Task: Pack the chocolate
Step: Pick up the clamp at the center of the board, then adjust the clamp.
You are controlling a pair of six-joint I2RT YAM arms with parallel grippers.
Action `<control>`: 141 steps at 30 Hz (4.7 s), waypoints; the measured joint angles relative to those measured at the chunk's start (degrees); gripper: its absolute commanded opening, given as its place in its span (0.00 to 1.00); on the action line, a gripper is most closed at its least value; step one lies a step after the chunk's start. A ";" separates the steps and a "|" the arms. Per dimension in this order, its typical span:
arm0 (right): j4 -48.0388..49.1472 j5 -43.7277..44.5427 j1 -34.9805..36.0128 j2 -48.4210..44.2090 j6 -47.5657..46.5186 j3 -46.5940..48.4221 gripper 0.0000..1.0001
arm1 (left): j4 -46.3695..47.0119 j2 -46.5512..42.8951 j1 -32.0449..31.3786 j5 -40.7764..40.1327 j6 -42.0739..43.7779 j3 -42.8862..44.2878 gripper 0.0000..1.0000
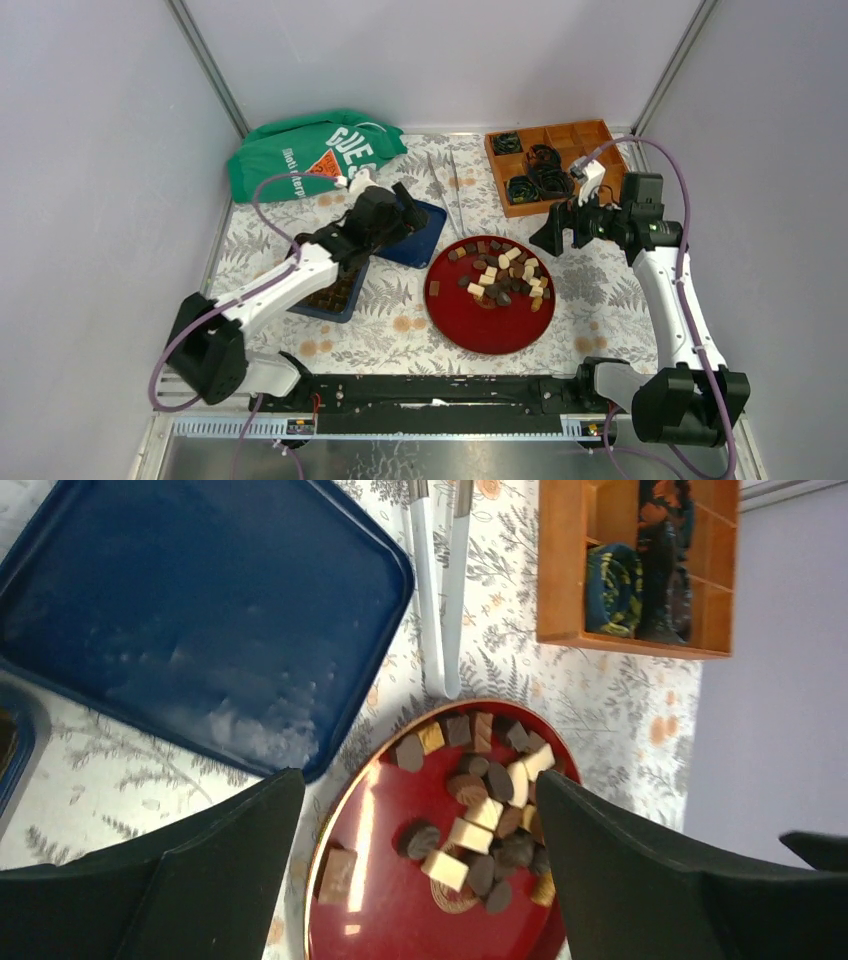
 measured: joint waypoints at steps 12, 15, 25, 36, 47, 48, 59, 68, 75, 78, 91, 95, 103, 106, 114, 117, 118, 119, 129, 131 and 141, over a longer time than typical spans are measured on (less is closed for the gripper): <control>12.04 4.28 -1.20 -1.33 3.50 -11.63 1.00 | -6.45 35.26 1.86 -5.38 5.29 30.08 0.58; 12.76 4.63 -1.33 -0.76 3.50 -11.82 1.00 | -9.16 42.99 3.58 -6.49 6.93 38.77 0.58; 14.12 4.17 -1.33 -0.70 3.43 -11.85 1.00 | -12.46 57.24 5.62 -7.10 11.61 56.92 0.56; 14.12 3.98 -1.33 -0.74 3.37 -11.85 1.00 | -14.19 65.44 6.05 -6.49 12.81 62.12 0.32; 14.01 3.91 -1.38 -0.74 2.56 -11.85 1.00 | -14.75 66.99 6.71 -3.08 13.68 64.85 0.00; 13.94 3.78 -1.44 -0.74 2.40 -11.85 1.00 | -14.62 66.99 6.73 -2.89 13.92 64.85 0.00; 10.64 -7.74 -1.84 -2.40 -2.40 -11.85 1.00 | -6.25 54.18 6.80 3.26 17.22 55.41 0.00; 6.10 -26.45 -1.90 -4.72 -3.39 -7.65 1.00 | 30.97 16.31 6.34 21.68 11.52 10.99 0.00; 19.08 -29.79 2.97 -5.31 21.03 -1.64 0.92 | 56.11 3.41 -1.46 20.37 -1.62 -12.50 0.00; 28.74 -29.46 7.30 -5.66 33.24 -2.95 0.84 | 61.83 2.93 -6.56 17.14 -5.27 -14.97 0.00; 48.02 -28.50 12.41 -4.48 57.20 -7.34 0.65 | 69.66 8.17 -14.99 9.81 -9.27 -13.44 0.00; 49.18 -28.46 13.94 -4.09 58.21 -8.57 0.64 | 69.51 9.18 -15.45 9.31 -9.27 -11.91 0.00; 50.51 -28.41 16.44 -1.88 59.01 -8.79 0.24 | 69.46 10.21 -16.37 8.90 -9.29 -10.29 0.00; 51.76 -28.37 16.98 -1.53 60.59 -8.92 0.05 | 69.53 11.08 -16.26 8.63 -10.05 -10.03 0.00; 55.49 -27.52 16.63 -1.27 62.97 -7.43 0.00 | 64.02 14.64 -12.63 11.17 -22.64 -7.02 0.00; 56.81 -27.23 16.33 -1.27 63.01 -6.67 0.00 | 62.53 16.63 -11.26 12.90 -27.19 -5.68 0.00; 57.35 -27.21 16.24 -1.27 63.06 -6.67 0.00 | 62.51 17.40 -10.91 13.62 -28.17 -5.22 0.00; 57.72 -27.02 16.15 -1.27 63.06 -6.67 0.00 | 62.42 18.12 -10.69 14.19 -28.92 -4.68 0.00; 32.79 -22.86 15.87 -1.51 42.29 -0.74 0.64 | 64.04 19.78 -9.22 15.61 -25.53 -3.48 0.00; 28.17 -23.12 15.50 -1.92 38.03 0.74 0.75 | 66.95 19.41 -8.66 15.13 -24.20 -4.92 0.00; 16.96 -28.81 9.53 -8.94 24.55 0.22 0.91 | 77.83 14.88 -6.32 11.72 -18.99 -13.88 0.00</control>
